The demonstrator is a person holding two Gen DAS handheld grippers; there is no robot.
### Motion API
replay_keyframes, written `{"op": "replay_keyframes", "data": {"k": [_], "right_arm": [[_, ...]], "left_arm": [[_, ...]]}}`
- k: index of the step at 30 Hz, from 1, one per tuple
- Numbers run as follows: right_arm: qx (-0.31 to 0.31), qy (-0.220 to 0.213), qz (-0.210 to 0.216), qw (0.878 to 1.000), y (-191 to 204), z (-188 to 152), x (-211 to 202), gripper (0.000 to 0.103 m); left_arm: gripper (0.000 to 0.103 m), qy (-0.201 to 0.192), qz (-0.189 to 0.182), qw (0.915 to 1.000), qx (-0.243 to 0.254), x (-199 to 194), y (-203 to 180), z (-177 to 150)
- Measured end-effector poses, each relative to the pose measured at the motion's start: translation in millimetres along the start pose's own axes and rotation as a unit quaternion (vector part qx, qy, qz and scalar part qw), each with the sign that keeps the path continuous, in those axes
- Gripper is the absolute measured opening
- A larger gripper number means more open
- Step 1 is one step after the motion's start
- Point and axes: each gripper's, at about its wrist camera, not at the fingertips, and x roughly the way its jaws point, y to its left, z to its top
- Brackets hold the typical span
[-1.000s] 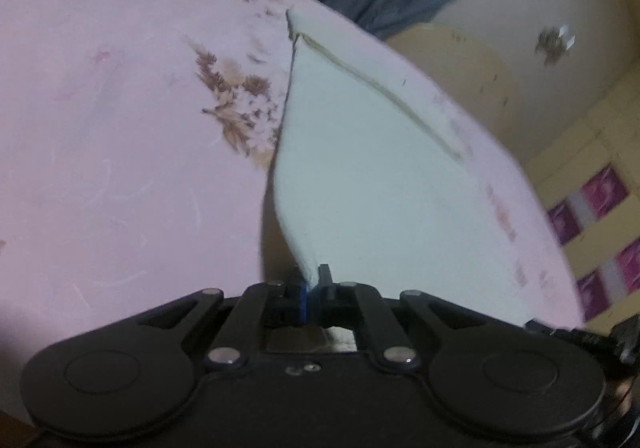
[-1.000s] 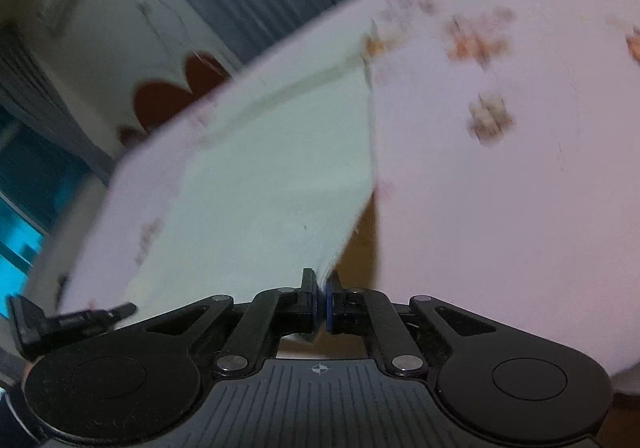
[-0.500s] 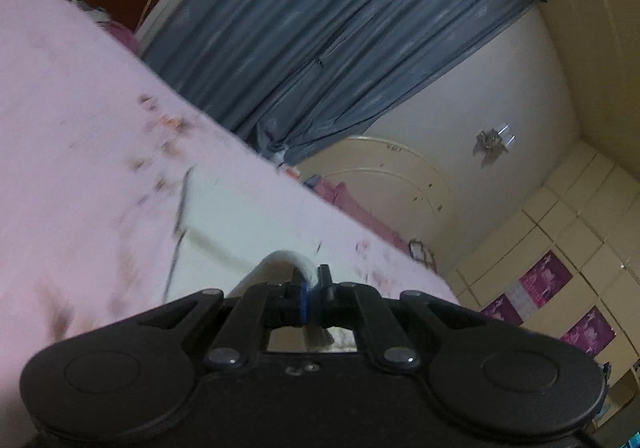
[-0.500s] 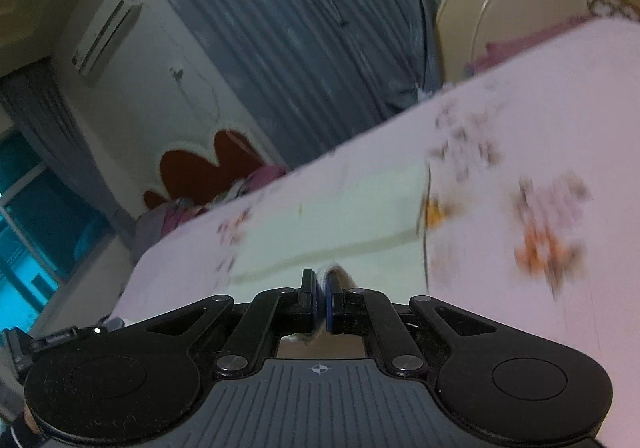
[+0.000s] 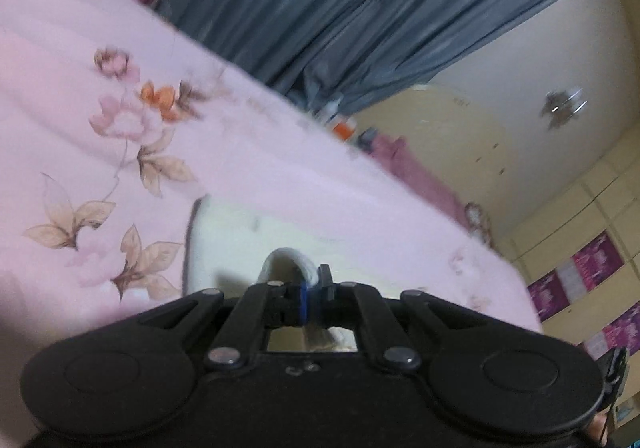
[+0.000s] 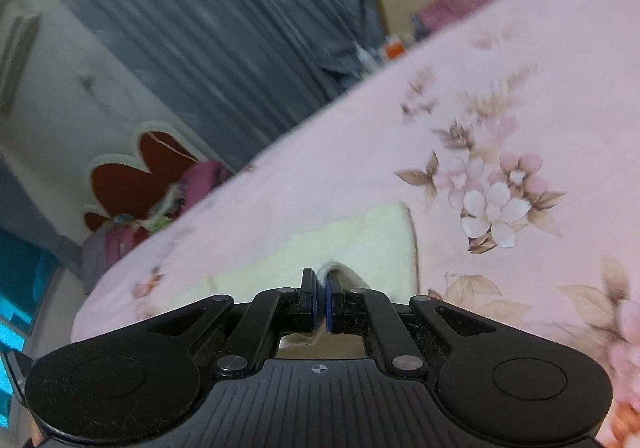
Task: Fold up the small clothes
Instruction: 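Lay the lifted hem over the sweater and open both tools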
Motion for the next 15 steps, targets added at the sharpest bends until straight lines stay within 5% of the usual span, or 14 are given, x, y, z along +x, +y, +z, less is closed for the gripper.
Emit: {"op": "replay_keyframes", "data": {"k": [1, 3, 4, 5, 7, 15], "right_arm": [[0.008, -0.001, 0.003, 1.000, -5.6, 1.1, 7.6, 0.004], [0.011, -0.012, -0.010, 1.000, -11.2, 7.7, 16.1, 0.004], [0.010, -0.020, -0.018, 1.000, -10.7, 8.9, 16.5, 0.014], [0.003, -0.038, -0.021, 0.999, -11.4, 9.6, 13.3, 0.049], [-0.023, -0.063, -0.020, 0.998, -9.5, 8.1, 7.1, 0.065], [-0.106, -0.020, -0.053, 0.993, 8.0, -1.4, 33.2, 0.058]], "left_arm": [[0.010, -0.001, -0.003, 1.0000, 0.000, 4.2, 2.3, 2.4], [0.042, -0.029, -0.003, 0.9996, 0.005, 1.0, 5.8, 5.2], [0.050, -0.047, -0.005, 0.9989, 0.008, -5.5, 6.5, 6.7], [0.060, -0.062, -0.004, 0.9979, 0.017, -10.9, 7.3, 7.3], [0.060, -0.061, 0.003, 0.9972, 0.043, -13.8, 5.8, 9.3], [0.041, 0.027, 0.038, 0.9879, 0.148, 20.5, -7.8, 9.5]]}}
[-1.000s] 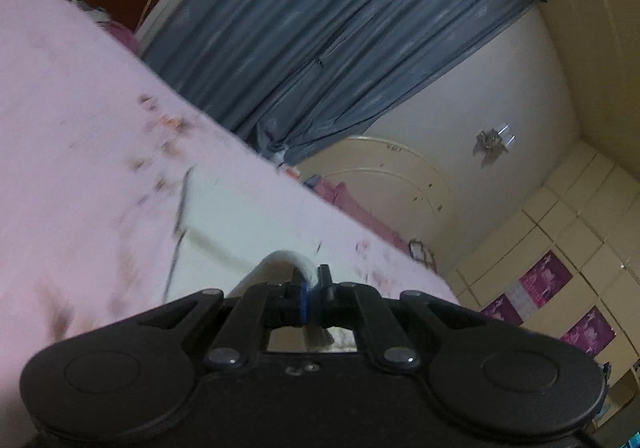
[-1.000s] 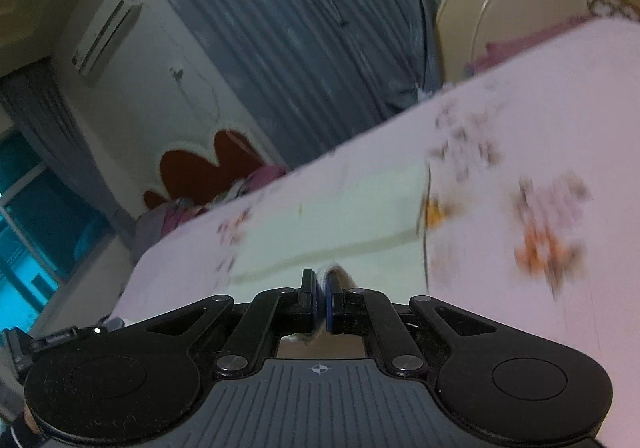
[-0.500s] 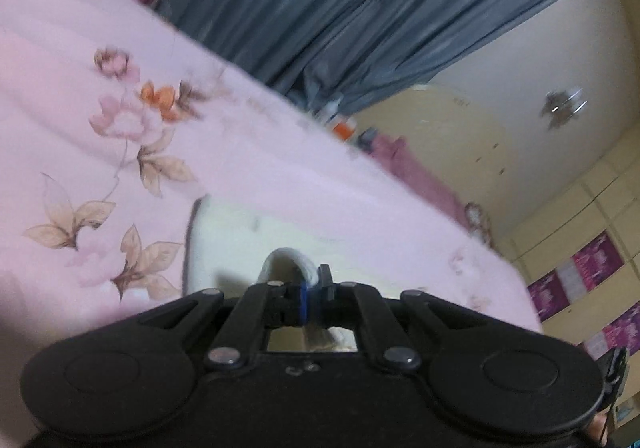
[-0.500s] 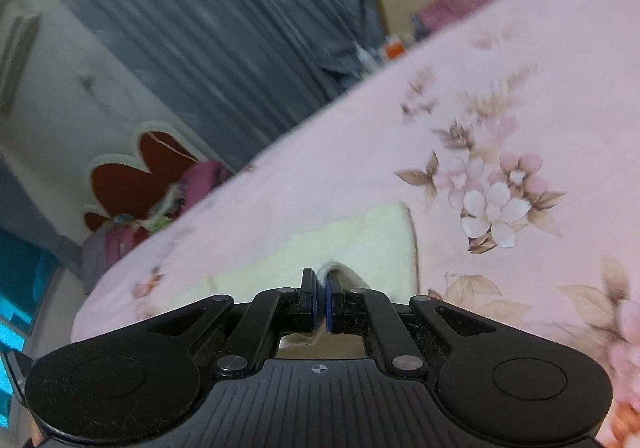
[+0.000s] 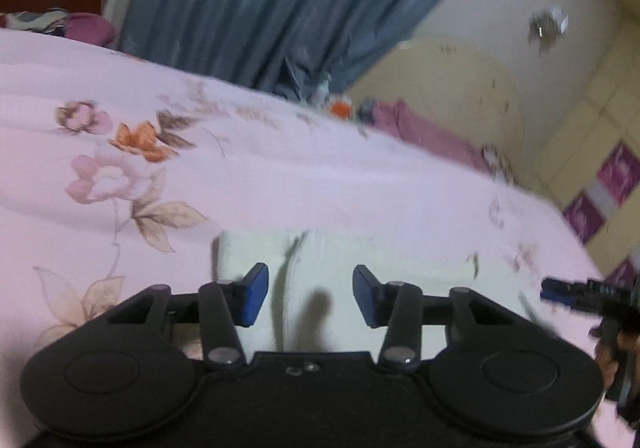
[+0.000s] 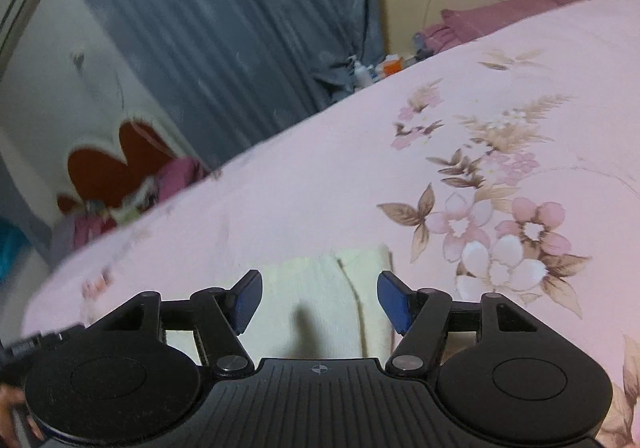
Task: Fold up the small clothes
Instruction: 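Lay the lifted hem over the sweater and open both tools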
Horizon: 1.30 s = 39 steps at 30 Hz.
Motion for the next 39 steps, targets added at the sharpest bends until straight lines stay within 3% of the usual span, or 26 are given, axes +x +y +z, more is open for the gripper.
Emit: {"op": "replay_keyframes", "data": {"k": [4, 6, 7, 11, 13, 16, 17, 18, 19, 20, 21, 24, 26, 28, 31, 33, 34, 36, 38, 39], "right_arm": [[-0.076, 0.049, -0.055, 0.994, 19.0, -6.3, 26.9, 0.026], [-0.108, 0.052, -0.068, 0.990, 25.2, -10.2, 31.1, 0.018], [-0.118, 0.051, -0.070, 0.989, 27.7, -11.2, 31.3, 0.002], [-0.139, 0.003, -0.069, 0.988, 34.3, -8.9, 18.0, 0.002], [-0.137, 0.000, -0.073, 0.988, 32.8, -9.0, 21.1, 0.002], [-0.127, 0.054, -0.084, 0.987, 23.6, -14.0, 43.0, 0.002], [-0.124, 0.047, -0.089, 0.987, 25.1, -13.1, 40.7, 0.003], [-0.122, 0.046, -0.100, 0.986, 29.2, -11.3, 37.5, 0.005], [-0.127, 0.029, -0.117, 0.985, 36.3, -10.4, 31.5, 0.028], [-0.139, -0.007, -0.119, 0.983, 46.0, -13.2, 21.1, 0.063], [-0.149, -0.031, -0.094, 0.984, 54.8, -16.6, 14.2, 0.069], [-0.190, -0.003, -0.036, 0.981, 97.8, -32.0, 31.8, 0.069], [-0.215, 0.029, -0.005, 0.976, 121.4, -45.1, 50.7, 0.056], [-0.246, 0.047, 0.012, 0.968, 137.7, -58.6, 63.8, 0.052], [-0.280, 0.035, -0.003, 0.959, 125.6, -60.6, 62.6, 0.053], [-0.247, 0.018, -0.087, 0.965, 90.5, -45.8, 57.8, 0.053], [-0.220, 0.018, -0.106, 0.969, 72.4, -37.7, 56.5, 0.053], [-0.177, 0.022, -0.096, 0.979, 46.9, -27.5, 50.7, 0.054], [-0.192, 0.015, -0.108, 0.975, 55.5, -25.9, 44.3, 0.054], [-0.197, 0.004, -0.103, 0.975, 63.6, -26.2, 38.7, 0.054]], "left_arm": [[0.032, 0.029, 0.024, 0.9988, 0.030, 19.4, -4.9, -4.9], [0.003, 0.021, 0.022, 0.9990, 0.033, 18.4, -5.7, -5.7], [0.003, 0.011, 0.022, 0.9992, 0.032, 15.9, -5.6, -5.9], [0.003, -0.034, 0.032, 0.9980, 0.044, 2.4, -9.9, -8.0], [0.003, -0.020, 0.044, 0.9979, 0.043, 9.4, -8.4, -9.1], [0.010, 0.004, 0.047, 0.9986, 0.025, 19.3, -3.2, -9.1], [0.027, 0.001, 0.055, 0.9984, 0.018, 14.7, -3.2, -6.5], [0.056, -0.016, 0.074, 0.9968, 0.023, 6.8, -8.5, -4.8], [0.069, -0.045, 0.090, 0.9941, 0.040, -2.4, -17.5, -6.5], [0.075, -0.075, 0.094, 0.9908, 0.061, -9.9, -27.9, -8.8], [0.068, -0.082, 0.080, 0.9904, 0.078, -11.5, -40.5, -10.3], [0.065, -0.050, 0.029, 0.9925, 0.108, 8.7, -80.8, -16.9], [0.065, -0.026, 0.021, 0.9893, 0.142, 25.3, -104.0, -27.0], [0.071, -0.008, 0.032, 0.9839, 0.176, 36.8, -113.7, -37.2], [0.078, -0.013, 0.087, 0.9772, 0.193, 36.4, -85.5, -46.2], [0.079, -0.027, 0.096, 0.9825, 0.158, 25.4, -51.2, -44.5], [0.081, -0.027, 0.105, 0.9847, 0.137, 22.0, -39.7, -43.6], [0.078, -0.033, 0.106, 0.9881, 0.106, 13.5, -27.3, -41.0], [0.075, -0.050, 0.124, 0.9861, 0.098, 2.9, -34.5, -39.3], [0.075, -0.067, 0.114, 0.9862, 0.100, -6.5, -42.3, -39.9]]}}
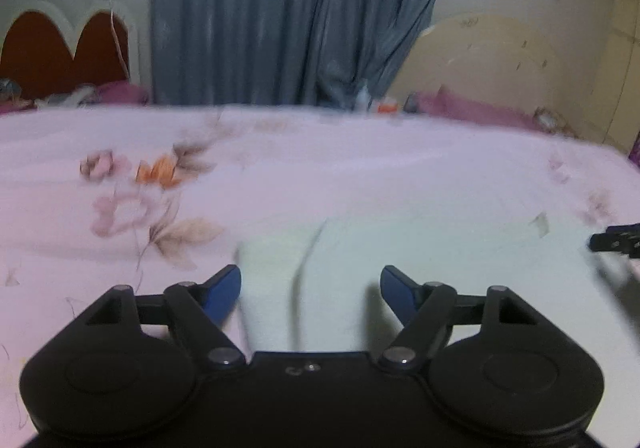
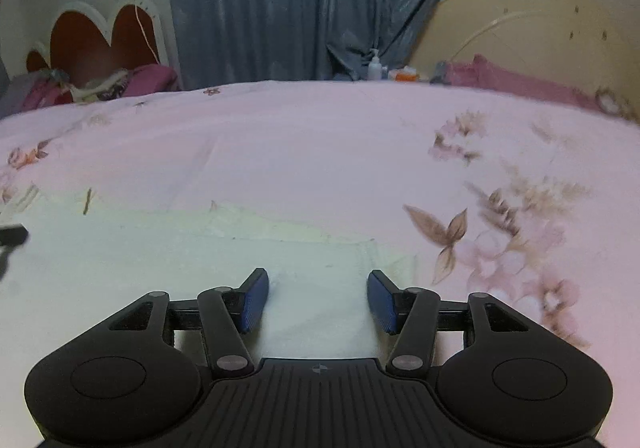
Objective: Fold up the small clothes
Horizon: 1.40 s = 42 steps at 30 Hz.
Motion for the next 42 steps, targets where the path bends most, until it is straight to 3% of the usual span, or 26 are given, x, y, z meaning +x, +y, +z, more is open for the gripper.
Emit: {"op": "replay_keyframes", "data": {"k": [3, 7, 10, 17, 20, 21, 24, 27, 30, 35, 38, 42], "right_arm": [[-0.015, -0.016, 0.065, 0.998, 27.4, 0.7, -19.3, 0.054], [-0.059, 0.007, 0.113, 0.992, 69.8, -18.9, -18.8, 0.054], [-0.082, 0.003, 0.094, 0.992, 81.0, -32.4, -16.2, 0.054], [-0.044, 0.009, 0.014, 0.999, 40.1, -36.7, -19.2, 0.054], [-0.034, 0.017, 0.011, 0.999, 30.4, -35.1, -25.7, 0.054], [-0.035, 0.015, 0.009, 0.999, 34.0, -33.7, -29.4, 0.054], [-0.041, -0.009, 0.052, 0.998, 48.5, -32.3, -53.3, 0.054], [-0.076, -0.003, 0.102, 0.992, 72.0, -45.5, -66.1, 0.054], [-0.107, 0.024, 0.095, 0.989, 89.2, -62.6, -58.0, 0.054], [-0.083, 0.030, 0.061, 0.994, 69.6, -70.6, -74.9, 0.054], [-0.072, 0.028, 0.097, 0.992, 76.6, -81.3, -98.0, 0.054], [-0.094, 0.038, 0.135, 0.986, 114.9, -105.8, -112.4, 0.054]], "left_arm": [[0.077, -0.018, -0.031, 0.9988, 0.032, -16.2, -39.1, -2.6], [0.076, 0.022, -0.050, 0.9946, 0.088, -8.3, -90.4, -22.8], [0.076, 0.040, -0.039, 0.9941, 0.093, -3.4, -96.1, -40.1], [0.077, 0.040, -0.026, 0.9952, 0.086, -11.2, -87.1, -42.7], [0.077, 0.042, -0.019, 0.9955, 0.083, -7.3, -85.0, -38.2], [0.072, 0.043, -0.015, 0.9958, 0.079, -10.3, -86.0, -36.3], [0.071, 0.024, -0.031, 0.9969, 0.069, -28.3, -94.1, -33.5], [0.072, 0.028, -0.051, 0.9950, 0.082, -33.8, -112.2, -42.0], [0.075, 0.050, -0.044, 0.9939, 0.088, -30.6, -114.6, -57.6], [0.068, 0.042, -0.019, 0.9969, 0.065, -61.7, -90.8, -68.1], [0.065, 0.035, -0.036, 0.9979, 0.040, -83.8, -92.9, -77.0], [0.060, 0.049, -0.052, 0.9967, 0.038, -95.4, -115.9, -95.6]]}}
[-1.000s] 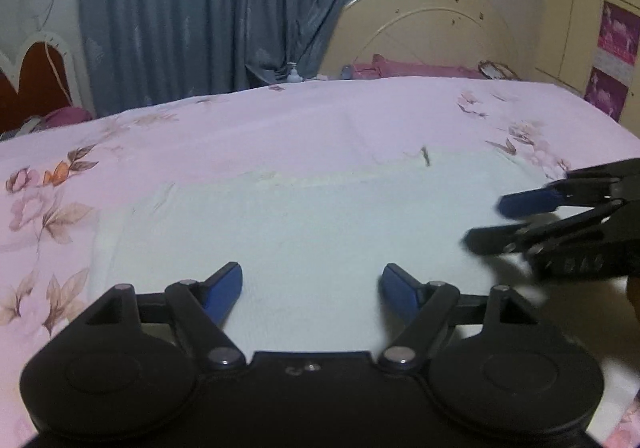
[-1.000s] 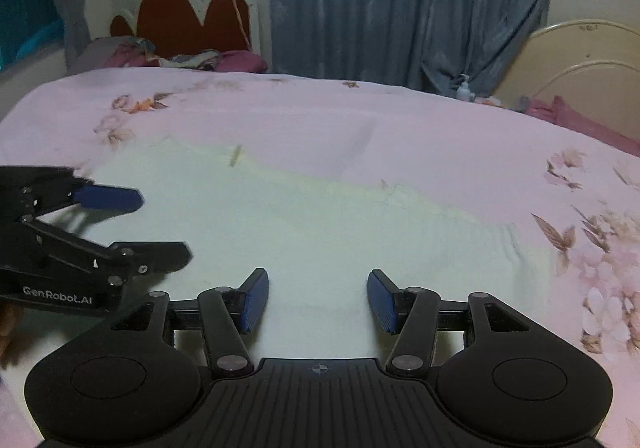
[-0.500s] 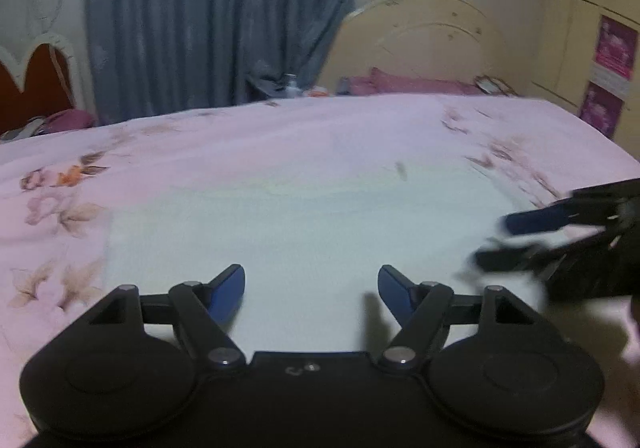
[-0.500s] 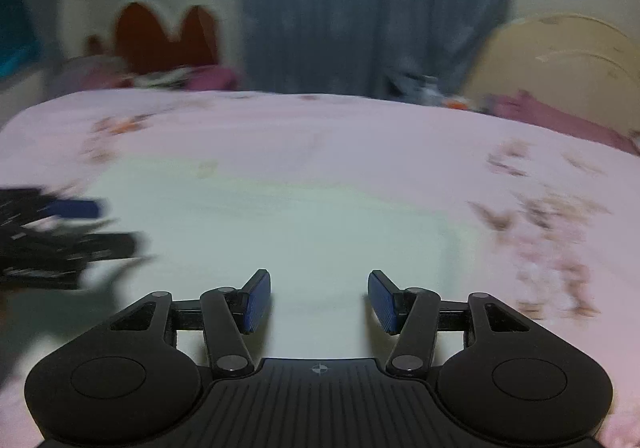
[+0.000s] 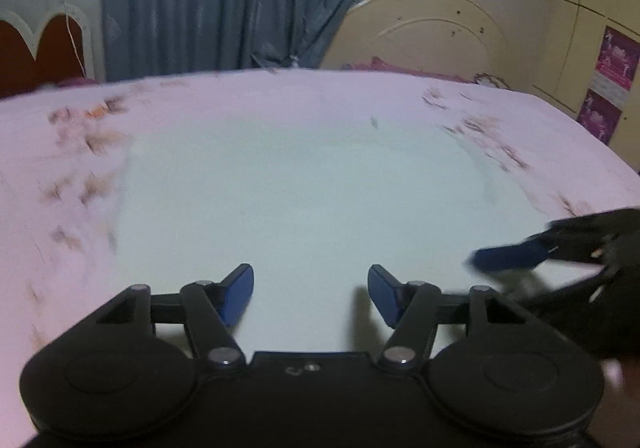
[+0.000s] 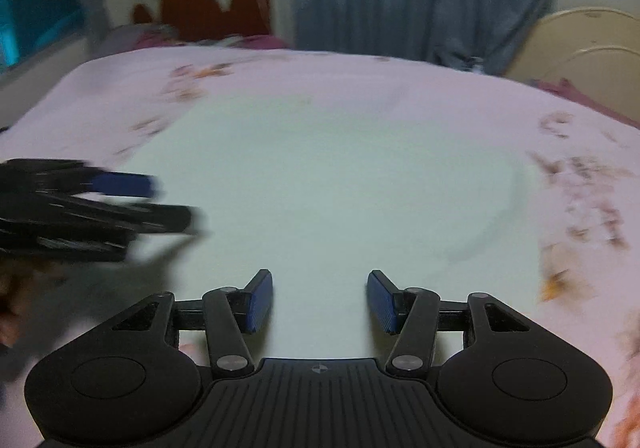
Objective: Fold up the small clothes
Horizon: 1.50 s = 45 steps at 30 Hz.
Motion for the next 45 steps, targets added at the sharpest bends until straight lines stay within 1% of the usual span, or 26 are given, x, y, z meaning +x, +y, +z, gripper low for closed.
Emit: {"op": "replay_keyframes", "data": {"k": [2, 3, 4, 5, 7, 8, 10, 14, 17, 20, 23, 24, 26, 28, 30, 32, 34, 35, 37, 40, 41, 42, 45], "right_arm": [[-0.015, 0.007, -0.016, 1.000, 15.6, -9.2, 3.6, 0.053], [-0.019, 0.007, -0.022, 1.000, 19.4, -11.3, 2.8, 0.051], [-0.022, 0.007, -0.026, 0.999, 21.0, -13.3, 1.7, 0.046], [-0.017, 0.006, -0.029, 0.999, 18.6, -14.5, -2.2, 0.039], [0.001, 0.008, -0.038, 0.999, 7.9, -16.2, -8.1, 0.030], [0.010, 0.009, -0.052, 0.999, -0.5, -19.1, -12.8, 0.026], [0.025, 0.011, -0.080, 0.996, -15.6, -26.5, -20.3, 0.023], [0.054, 0.021, -0.129, 0.990, -50.7, -46.6, -41.6, 0.023], [0.075, 0.026, -0.143, 0.986, -64.4, -58.3, -53.3, 0.023], [0.082, 0.021, -0.140, 0.987, -64.7, -60.1, -63.6, 0.023], [0.076, -0.020, -0.129, 0.988, -57.7, -57.2, -81.2, 0.023], [0.072, -0.018, -0.129, 0.989, -56.0, -57.0, -79.2, 0.022], [0.071, 0.030, -0.133, 0.988, -59.0, -59.6, -59.5, 0.022], [0.071, 0.032, -0.135, 0.988, -57.6, -58.7, -55.6, 0.023], [0.075, 0.022, -0.130, 0.988, -56.3, -57.0, -60.6, 0.023], [0.077, 0.007, -0.124, 0.989, -55.0, -57.1, -68.5, 0.023], [0.077, -0.003, -0.121, 0.990, -53.0, -57.8, -74.9, 0.023], [0.079, -0.012, -0.117, 0.990, -52.2, -58.7, -79.6, 0.023], [0.086, -0.022, -0.110, 0.990, -51.5, -58.1, -84.6, 0.022], [0.102, -0.040, -0.090, 0.990, -50.1, -55.6, -91.8, 0.021], [0.108, -0.044, -0.083, 0.990, -49.2, -54.8, -93.8, 0.007], [0.112, -0.044, -0.078, 0.990, -50.3, -53.3, -93.7, 0.000], [0.122, -0.052, -0.070, 0.989, -50.6, -48.3, -93.6, 0.000]], "left_arm": [[0.059, 0.011, 0.008, 0.9999, 0.004, 1.2, -7.3, -9.2], [0.059, 0.008, 0.012, 0.9999, 0.003, -1.1, -7.2, -13.3], [0.059, 0.008, 0.016, 0.9998, 0.000, -4.0, -4.8, -16.6], [0.059, 0.008, 0.022, 0.9997, -0.002, -7.0, -1.3, -18.7], [0.059, 0.006, 0.037, 0.9993, -0.006, -16.5, 7.9, -25.1], [0.059, 0.006, 0.042, 0.9990, -0.010, -20.6, 14.1, -27.5], [0.059, 0.004, 0.055, 0.9983, -0.019, -30.0, 27.0, -33.1], [0.057, 0.001, 0.080, 0.9962, -0.036, -46.9, 46.1, -44.2], [0.055, 0.003, 0.084, 0.9954, -0.046, -52.8, 50.7, -48.6], [0.055, 0.003, 0.088, 0.9946, -0.055, -56.5, 48.5, -47.1], [0.055, 0.006, 0.088, 0.9940, -0.065, -56.1, 49.9, -47.7], [0.055, 0.013, 0.091, 0.9934, -0.069, -52.4, 51.3, -49.2], [0.056, 0.015, 0.092, 0.9931, -0.070, -49.3, 52.5, -50.5], [0.056, 0.018, 0.096, 0.9930, -0.067, -49.9, 50.8, -50.2], [0.056, 0.018, 0.096, 0.9924, -0.075, -53.5, 51.0, -50.5], [0.056, 0.014, 0.089, 0.9918, -0.091, -60.5, 52.2, -50.6], [0.056, 0.003, 0.068, 0.9910, -0.116, -69.9, 52.9, -54.1], [0.054, 0.001, 0.052, 0.9894, -0.135, -72.4, 54.3, -56.7], [0.051, -0.002, 0.026, 0.9820, -0.187, -72.9, 60.0, -63.5], [0.050, -0.020, -0.005, 0.9617, -0.273, -68.2, 73.4, -72.8], [0.049, -0.025, -0.010, 0.9552, -0.295, -66.0, 77.0, -74.4], [0.049, -0.032, -0.019, 0.9471, -0.319, -63.4, 81.4, -76.1], [0.046, -0.049, -0.034, 0.9248, -0.376, -55.3, 91.1, -79.6]]}}
